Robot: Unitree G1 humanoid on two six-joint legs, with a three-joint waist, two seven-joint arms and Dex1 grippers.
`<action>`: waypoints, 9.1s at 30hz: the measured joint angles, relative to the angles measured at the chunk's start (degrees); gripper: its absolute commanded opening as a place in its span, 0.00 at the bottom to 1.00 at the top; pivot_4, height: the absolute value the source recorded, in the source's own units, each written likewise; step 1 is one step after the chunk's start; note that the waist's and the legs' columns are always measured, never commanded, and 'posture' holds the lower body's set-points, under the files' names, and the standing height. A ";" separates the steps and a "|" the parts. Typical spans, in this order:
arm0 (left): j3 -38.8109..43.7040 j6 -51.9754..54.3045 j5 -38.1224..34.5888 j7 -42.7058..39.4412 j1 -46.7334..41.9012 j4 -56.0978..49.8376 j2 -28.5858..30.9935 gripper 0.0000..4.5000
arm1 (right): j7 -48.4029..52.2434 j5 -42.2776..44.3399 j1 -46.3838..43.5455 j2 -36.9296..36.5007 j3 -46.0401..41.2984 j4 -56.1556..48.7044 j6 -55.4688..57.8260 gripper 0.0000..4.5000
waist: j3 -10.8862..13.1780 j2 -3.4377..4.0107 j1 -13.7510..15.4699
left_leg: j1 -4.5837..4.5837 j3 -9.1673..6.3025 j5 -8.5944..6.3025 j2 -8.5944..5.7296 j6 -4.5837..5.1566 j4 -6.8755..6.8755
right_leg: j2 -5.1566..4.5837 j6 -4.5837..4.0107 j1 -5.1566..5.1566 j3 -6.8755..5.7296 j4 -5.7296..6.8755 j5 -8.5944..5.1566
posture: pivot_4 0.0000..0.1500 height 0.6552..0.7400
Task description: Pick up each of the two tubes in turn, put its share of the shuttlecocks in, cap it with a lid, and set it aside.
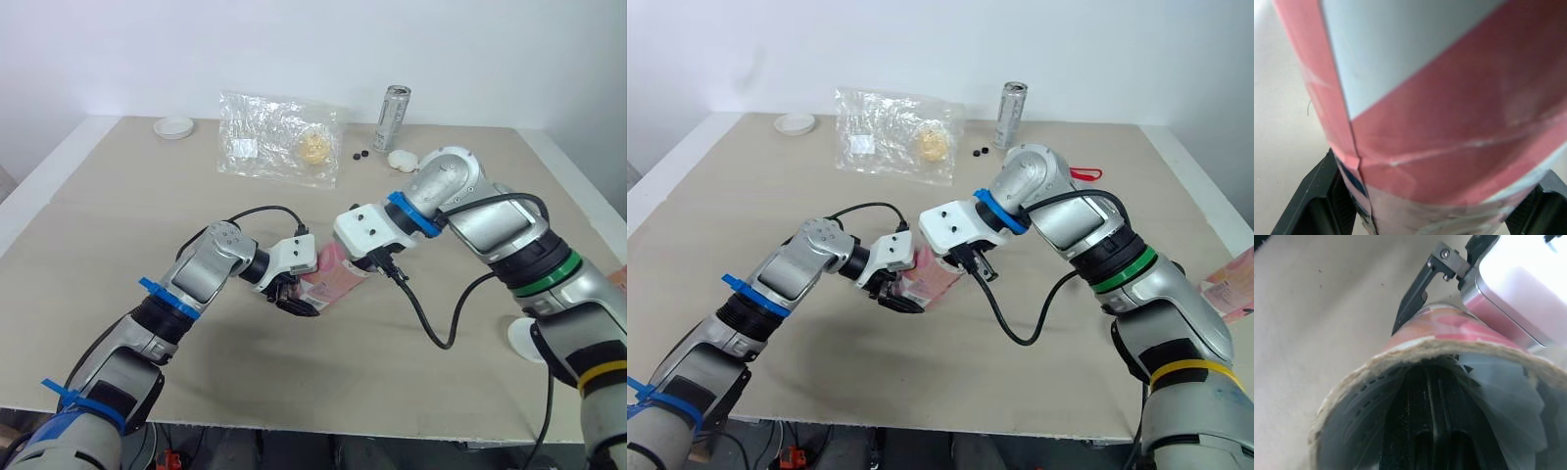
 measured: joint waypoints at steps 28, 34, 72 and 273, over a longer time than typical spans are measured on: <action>0.98 -3.52 -0.24 0.35 1.58 0.03 -0.08 0.74 | -0.15 16.18 4.30 -11.82 -13.82 -5.67 10.88 0.02 | 0.04 0.01 0.11 | -0.10 -0.01 0.00 -0.04 0.00 -0.03 | -0.09 0.00 -0.04 0.02 -0.05 -0.04 | 1.00 1.00; 5.78 -10.51 -2.14 5.81 5.67 4.80 -5.01 0.74 | -7.49 25.07 13.92 -18.99 -32.84 -10.82 25.30 0.02 | 0.08 -0.05 1.13 | -0.17 0.06 0.00 -0.13 0.00 0.03 | -0.31 0.04 0.03 -0.03 -0.18 -0.03 | 1.00 1.00; 7.17 -26.21 -7.91 11.58 21.45 4.15 -16.41 0.74 | -15.13 5.00 62.16 -29.29 -54.35 11.59 -0.23 0.99 | 0.06 0.08 -0.10 | -0.10 0.16 -0.07 -0.21 0.05 0.11 | -0.21 0.50 0.09 0.15 -0.12 0.04 | 1.00 1.00; 5.16 -23.77 -6.75 12.69 14.77 9.41 -15.11 0.74 | -7.70 23.93 11.37 -7.51 -28.43 -9.92 29.31 0.01 | 0.02 0.09 -0.11 | -0.19 0.52 0.04 -0.04 0.05 0.01 | -0.29 0.12 -0.41 0.17 -0.15 0.23 | 1.00 1.00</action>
